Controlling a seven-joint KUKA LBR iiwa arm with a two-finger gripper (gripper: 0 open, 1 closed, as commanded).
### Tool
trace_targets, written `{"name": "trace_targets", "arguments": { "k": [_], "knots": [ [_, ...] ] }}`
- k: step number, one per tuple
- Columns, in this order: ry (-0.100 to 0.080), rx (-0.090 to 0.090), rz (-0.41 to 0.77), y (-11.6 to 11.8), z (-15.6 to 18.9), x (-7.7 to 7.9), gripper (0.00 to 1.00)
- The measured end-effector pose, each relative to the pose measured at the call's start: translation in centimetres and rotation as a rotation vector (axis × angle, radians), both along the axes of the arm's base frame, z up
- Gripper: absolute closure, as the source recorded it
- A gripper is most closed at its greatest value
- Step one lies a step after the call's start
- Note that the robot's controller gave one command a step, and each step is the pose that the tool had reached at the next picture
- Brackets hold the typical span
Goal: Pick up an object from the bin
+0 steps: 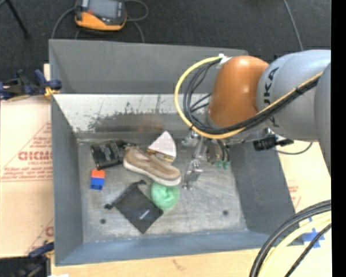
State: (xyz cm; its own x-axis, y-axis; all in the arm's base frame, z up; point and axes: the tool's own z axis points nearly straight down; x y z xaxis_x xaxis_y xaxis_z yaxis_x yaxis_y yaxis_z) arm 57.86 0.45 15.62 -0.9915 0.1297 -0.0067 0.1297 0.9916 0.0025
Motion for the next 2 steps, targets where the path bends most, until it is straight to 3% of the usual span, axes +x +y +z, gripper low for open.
{"name": "trace_targets", "arguments": {
  "k": [1,2],
  "knots": [
    [0.004,-0.003,0.113,1.0,-1.3,0.0,0.00],
    [-0.029,-0.003,0.082,2.2,-6.2,4.8,0.00]
  ]
}}
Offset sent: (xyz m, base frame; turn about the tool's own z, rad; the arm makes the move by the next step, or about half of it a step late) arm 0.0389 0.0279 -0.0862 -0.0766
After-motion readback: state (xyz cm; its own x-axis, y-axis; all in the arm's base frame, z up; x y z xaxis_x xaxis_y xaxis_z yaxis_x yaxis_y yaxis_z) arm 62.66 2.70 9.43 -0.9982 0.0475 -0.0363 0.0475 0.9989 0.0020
